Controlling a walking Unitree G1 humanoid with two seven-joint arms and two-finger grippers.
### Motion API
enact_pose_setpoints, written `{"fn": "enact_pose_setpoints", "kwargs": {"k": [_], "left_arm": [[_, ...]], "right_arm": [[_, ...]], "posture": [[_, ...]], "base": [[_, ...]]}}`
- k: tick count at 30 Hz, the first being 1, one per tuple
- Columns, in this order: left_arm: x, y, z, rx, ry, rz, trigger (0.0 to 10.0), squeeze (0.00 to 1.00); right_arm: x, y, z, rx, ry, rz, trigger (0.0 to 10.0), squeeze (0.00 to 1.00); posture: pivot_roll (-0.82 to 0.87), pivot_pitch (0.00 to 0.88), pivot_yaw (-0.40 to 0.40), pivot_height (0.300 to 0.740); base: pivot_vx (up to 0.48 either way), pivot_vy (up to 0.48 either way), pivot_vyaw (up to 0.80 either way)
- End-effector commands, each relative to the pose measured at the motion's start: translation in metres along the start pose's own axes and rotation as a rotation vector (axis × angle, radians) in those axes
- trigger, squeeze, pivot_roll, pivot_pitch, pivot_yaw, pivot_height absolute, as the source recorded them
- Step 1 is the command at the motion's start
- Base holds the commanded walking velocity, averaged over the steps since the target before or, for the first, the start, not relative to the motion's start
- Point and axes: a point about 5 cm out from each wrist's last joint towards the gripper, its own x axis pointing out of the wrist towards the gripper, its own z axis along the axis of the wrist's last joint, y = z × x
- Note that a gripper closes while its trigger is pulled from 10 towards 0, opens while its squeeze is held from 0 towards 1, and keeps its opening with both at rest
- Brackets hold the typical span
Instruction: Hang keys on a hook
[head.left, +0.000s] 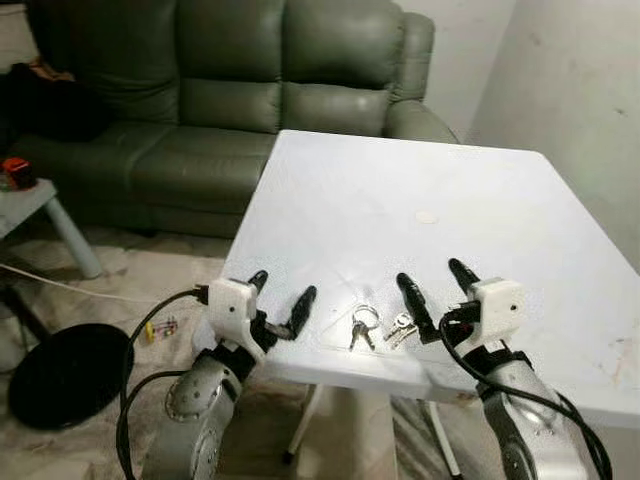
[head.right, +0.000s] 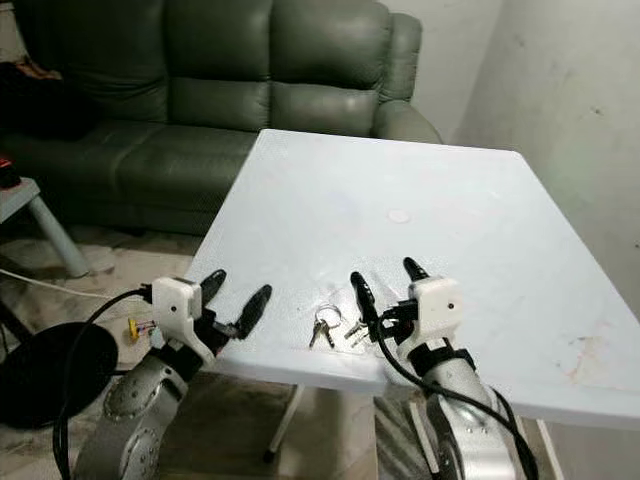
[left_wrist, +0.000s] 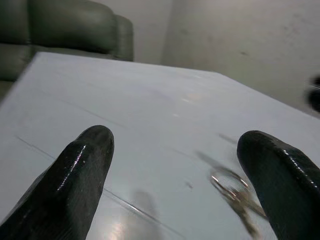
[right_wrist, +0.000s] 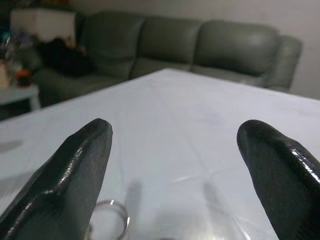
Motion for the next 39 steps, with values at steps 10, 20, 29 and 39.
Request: {"fn": "enact_pose_setpoints", "kwargs": {"k": [10, 20, 29, 39], "left_arm": [[0.001, -0.018, 0.002, 0.043, -0.002, -0.087, 10.0, 0.00], [-0.001, -0.022, 0.002, 0.036, -0.004, -0.094, 10.0, 0.00], [-0.003, -0.021, 0.002, 0.036, -0.005, -0.087, 10.0, 0.00], [-0.003, -0.022, 0.003, 0.034, -0.005, -0.090, 10.0, 0.00]], "right_arm": [[0.011, 0.000, -0.003, 0.030, 0.090, 0.107, 10.0, 0.00], [0.015, -0.001, -0.030, 0.170, 0.197, 0.136, 10.0, 0.00], [0.003, -0.012, -0.033, 0.242, 0.201, 0.243, 10.0, 0.00], [-0.003, -0.024, -0.036, 0.133, 0.264, 0.295, 10.0, 0.00]], "posture": [[0.04, 0.016, -0.066, 0.740], [0.05, 0.025, -0.070, 0.740], [0.06, 0.031, -0.071, 0.740], [0.05, 0.033, -0.071, 0.740]], "base": [[0.000, 0.000, 0.00], [0.000, 0.000, 0.00], [0.000, 0.000, 0.00], [0.000, 0.000, 0.00]]}}
